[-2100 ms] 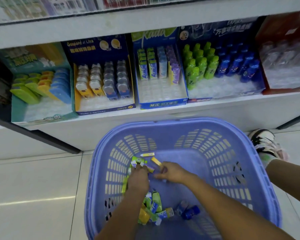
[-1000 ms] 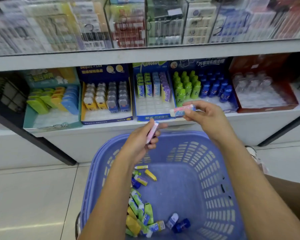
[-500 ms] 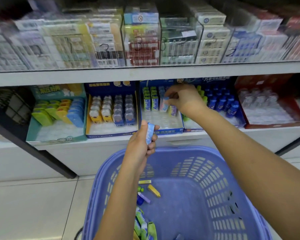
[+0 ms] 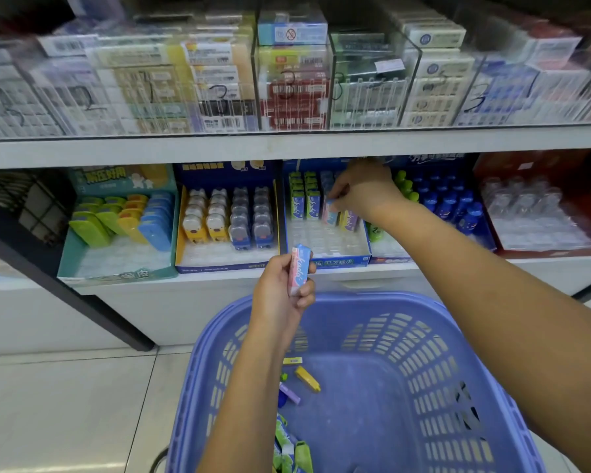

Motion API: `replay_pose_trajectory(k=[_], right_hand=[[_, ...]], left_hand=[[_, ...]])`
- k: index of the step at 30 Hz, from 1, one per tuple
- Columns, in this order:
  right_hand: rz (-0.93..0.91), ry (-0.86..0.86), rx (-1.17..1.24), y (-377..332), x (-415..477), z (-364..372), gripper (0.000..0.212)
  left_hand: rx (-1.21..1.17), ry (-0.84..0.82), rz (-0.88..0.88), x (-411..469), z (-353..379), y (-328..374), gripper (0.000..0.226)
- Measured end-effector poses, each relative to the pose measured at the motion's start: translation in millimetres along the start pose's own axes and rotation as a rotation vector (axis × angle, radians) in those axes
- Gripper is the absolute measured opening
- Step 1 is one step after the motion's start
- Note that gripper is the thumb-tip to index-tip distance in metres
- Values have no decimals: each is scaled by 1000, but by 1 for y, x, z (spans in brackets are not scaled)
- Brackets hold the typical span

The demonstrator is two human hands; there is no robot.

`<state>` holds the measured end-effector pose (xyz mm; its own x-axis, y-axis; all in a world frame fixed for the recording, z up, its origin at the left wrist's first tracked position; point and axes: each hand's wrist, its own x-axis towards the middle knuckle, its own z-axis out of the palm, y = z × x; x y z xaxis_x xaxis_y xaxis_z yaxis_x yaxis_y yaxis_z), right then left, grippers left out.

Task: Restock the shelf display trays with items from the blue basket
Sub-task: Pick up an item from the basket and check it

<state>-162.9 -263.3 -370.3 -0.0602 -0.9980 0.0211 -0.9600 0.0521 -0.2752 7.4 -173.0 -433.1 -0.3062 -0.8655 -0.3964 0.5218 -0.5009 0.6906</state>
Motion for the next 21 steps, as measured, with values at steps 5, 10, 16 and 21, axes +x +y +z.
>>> replay_pose_trajectory(k=[5,10,16,21], right_hand=[[-47,33,6,-7,-7,-2,15],[-201,-203,604,-15,-55,-9,14],[-221,-157,699,0,-60,-19,11],[-143,156,423,12,-42,-17,17]], left_hand=[[-55,48,36,-2,4,-1,30],[-51,69,137,-3,12,-3,29],[286,98,333,0,26,-7,26],[1311,121,661,7,14,-14,37]])
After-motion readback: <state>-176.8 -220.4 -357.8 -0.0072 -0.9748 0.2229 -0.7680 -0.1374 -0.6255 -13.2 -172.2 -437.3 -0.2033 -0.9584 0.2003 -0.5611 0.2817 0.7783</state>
